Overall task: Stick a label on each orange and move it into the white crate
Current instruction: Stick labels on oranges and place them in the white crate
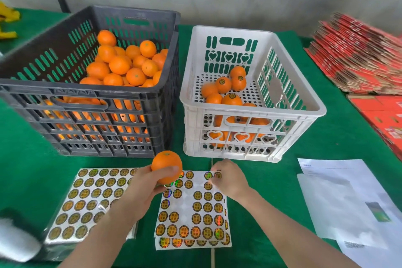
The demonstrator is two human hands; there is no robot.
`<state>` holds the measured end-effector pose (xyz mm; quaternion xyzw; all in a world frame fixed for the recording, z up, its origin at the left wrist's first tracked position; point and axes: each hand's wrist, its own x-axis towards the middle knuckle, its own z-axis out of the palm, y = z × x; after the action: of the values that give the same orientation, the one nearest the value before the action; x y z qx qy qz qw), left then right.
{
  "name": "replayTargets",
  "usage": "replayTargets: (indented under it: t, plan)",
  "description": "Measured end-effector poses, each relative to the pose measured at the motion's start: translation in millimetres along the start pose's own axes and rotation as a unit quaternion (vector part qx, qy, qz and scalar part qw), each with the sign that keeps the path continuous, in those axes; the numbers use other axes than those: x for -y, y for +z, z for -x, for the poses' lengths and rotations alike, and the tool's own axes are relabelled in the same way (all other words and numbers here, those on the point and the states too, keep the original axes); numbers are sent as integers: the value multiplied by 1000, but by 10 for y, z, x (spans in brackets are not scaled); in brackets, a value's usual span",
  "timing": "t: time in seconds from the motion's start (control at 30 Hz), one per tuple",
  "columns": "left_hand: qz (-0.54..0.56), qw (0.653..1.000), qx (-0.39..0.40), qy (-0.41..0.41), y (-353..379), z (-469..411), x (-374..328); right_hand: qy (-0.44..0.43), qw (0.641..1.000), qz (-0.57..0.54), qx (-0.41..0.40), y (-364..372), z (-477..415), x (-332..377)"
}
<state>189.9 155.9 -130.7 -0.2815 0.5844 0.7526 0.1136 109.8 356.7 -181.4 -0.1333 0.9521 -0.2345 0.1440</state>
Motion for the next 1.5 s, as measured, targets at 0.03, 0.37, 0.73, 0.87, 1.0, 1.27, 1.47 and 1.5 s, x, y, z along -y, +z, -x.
replayTargets:
  t: [0.03,0.37,0.73,0.87,1.0,1.27,1.47,1.5]
  plan:
    - [-19,1000,3,7,19,14,-2,-8,1000,-13,-19,-12,5,8]
    - [-433,872,186,129,167,30,-437,-91,970,-223,-22,-404,-27,344]
    - [-208,926,309,65,-7,-181,-690,-45,925,-375,-43,-605,237,540]
    - [-133,939,312,46,-19,-193,-657,-100,952,-275,-86,-532,362,601]
    - [-86,946,313,26,-23,-207,-633,-112,960,-197,-163,-457,384,639]
    - [-79,946,314,11,-54,-239,-609,-109,964,-143,-198,-394,388,684]
    - [-98,944,314,11,-39,-233,-614,-127,958,-174,-188,-381,437,682]
    - [-96,945,311,11,-43,-241,-613,-133,956,-179,-192,-384,447,682]
